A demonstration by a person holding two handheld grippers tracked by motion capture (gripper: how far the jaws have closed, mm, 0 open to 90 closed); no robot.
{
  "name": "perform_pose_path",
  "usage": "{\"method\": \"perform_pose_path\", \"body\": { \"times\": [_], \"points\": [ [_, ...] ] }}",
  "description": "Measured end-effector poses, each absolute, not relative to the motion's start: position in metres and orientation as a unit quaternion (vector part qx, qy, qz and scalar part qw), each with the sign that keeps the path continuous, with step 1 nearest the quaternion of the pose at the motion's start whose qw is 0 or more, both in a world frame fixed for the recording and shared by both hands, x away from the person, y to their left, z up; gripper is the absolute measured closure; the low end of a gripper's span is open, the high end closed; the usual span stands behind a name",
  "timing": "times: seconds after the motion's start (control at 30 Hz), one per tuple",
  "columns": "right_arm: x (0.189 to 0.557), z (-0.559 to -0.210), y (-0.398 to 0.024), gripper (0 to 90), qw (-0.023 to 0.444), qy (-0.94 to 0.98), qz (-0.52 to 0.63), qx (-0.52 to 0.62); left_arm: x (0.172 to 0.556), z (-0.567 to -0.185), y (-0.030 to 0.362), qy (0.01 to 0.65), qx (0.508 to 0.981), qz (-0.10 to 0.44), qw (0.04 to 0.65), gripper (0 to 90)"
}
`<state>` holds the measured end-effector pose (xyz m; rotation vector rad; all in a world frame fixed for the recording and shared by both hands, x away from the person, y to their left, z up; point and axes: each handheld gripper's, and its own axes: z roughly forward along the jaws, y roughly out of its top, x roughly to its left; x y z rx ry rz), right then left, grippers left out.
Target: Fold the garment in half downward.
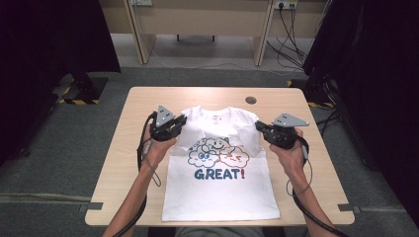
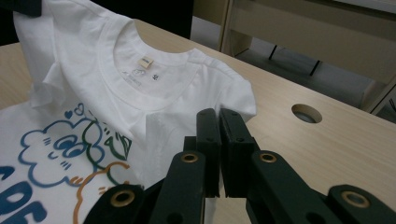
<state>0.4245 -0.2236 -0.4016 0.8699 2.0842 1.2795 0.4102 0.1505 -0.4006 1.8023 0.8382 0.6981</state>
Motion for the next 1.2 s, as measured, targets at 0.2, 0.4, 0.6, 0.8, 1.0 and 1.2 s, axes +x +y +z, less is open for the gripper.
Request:
{"method": "perform_pose_path", "body": {
  "times": [0.2, 0.4, 0.6, 0.8, 1.0, 1.2],
  "points": [
    [0.394, -0.412, -0.228, 87.5, 0.265, 0.79, 0.467, 0.298, 0.384, -0.412, 0.156, 0.333, 0.756, 0.28, 0.488, 83.3],
    [0.379, -0.428, -0.229, 87.5, 0.261, 0.812, 0.438, 0.283, 0.359, -0.435, 0.165, 0.326, 0.776, 0.282, 0.461, 83.0],
    [0.368, -0.449, -0.236, 87.4, 0.242, 0.826, 0.422, 0.285, 0.351, -0.457, 0.176, 0.338, 0.784, 0.277, 0.439, 83.7],
    [0.359, -0.463, -0.238, 86.2, 0.224, 0.836, 0.411, 0.286, 0.344, -0.465, 0.178, 0.338, 0.795, 0.265, 0.429, 82.6],
    [0.36, -0.457, -0.239, 70.1, 0.217, 0.828, 0.422, 0.298, 0.342, -0.468, 0.173, 0.36, 0.793, 0.236, 0.43, 49.8],
    [0.385, -0.451, -0.235, 50.3, 0.203, 0.819, 0.424, 0.328, 0.361, -0.468, 0.157, 0.381, 0.779, 0.232, 0.441, 26.0]
  ]
}}
